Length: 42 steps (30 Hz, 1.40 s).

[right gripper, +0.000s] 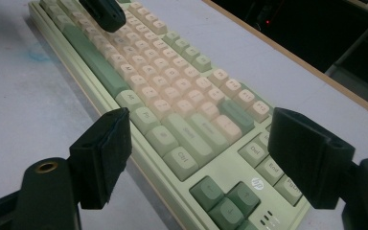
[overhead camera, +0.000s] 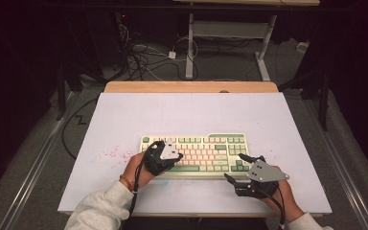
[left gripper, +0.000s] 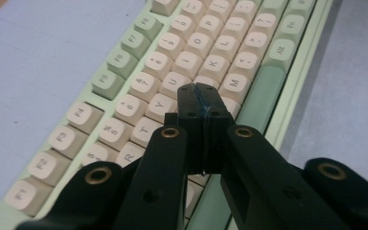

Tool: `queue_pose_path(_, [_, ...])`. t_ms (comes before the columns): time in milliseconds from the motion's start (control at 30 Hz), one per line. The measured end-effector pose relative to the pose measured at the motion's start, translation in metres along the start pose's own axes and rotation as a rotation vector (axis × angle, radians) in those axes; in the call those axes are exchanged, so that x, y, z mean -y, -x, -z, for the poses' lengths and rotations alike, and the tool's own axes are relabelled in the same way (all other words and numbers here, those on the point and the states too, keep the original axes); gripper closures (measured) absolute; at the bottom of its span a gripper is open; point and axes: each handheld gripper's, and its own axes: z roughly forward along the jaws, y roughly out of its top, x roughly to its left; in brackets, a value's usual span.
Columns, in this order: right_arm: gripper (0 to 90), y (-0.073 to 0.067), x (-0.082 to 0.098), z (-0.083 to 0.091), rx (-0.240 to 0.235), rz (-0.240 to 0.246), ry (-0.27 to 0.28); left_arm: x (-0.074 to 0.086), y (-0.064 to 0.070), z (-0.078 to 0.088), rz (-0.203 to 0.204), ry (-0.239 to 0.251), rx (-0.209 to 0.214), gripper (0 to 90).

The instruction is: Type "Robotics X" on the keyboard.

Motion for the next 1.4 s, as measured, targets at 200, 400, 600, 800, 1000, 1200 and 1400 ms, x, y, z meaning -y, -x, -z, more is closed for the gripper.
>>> queue_pose_path(200, [24.0,0.0,0.0,0.0,-0.001,-0.002,-0.004,0.005,-0.002,0.01,-0.001,0.037,-0.037,84.5])
queue_pose_path(400, [24.2,0.001,0.0,0.0,0.001,-0.006,-0.002,0.011,-0.001,0.016,-0.018,0.061,-0.066,79.4])
queue_pose_path(600, [24.4,0.002,0.0,0.0,0.0,-0.012,-0.001,0.017,0.0,0.02,-0.039,0.055,-0.087,58.1])
queue_pose_path(800, [24.9,0.002,-0.001,0.001,-0.001,-0.009,-0.001,0.023,0.002,0.025,-0.051,0.074,-0.115,35.7])
queue_pose_path(1000, [28.7,0.002,-0.001,0.001,-0.005,-0.013,-0.004,0.03,0.005,0.029,-0.029,0.115,-0.16,21.4])
queue_pose_path(1200, [51.0,0.003,-0.003,0.001,-0.031,-0.007,-0.007,0.04,0.008,0.036,-0.02,0.132,-0.173,17.8])
queue_pose_path(1400, [77.7,0.006,-0.008,-0.001,-0.065,-0.004,-0.03,0.052,0.01,0.042,-0.01,0.126,-0.187,17.8])
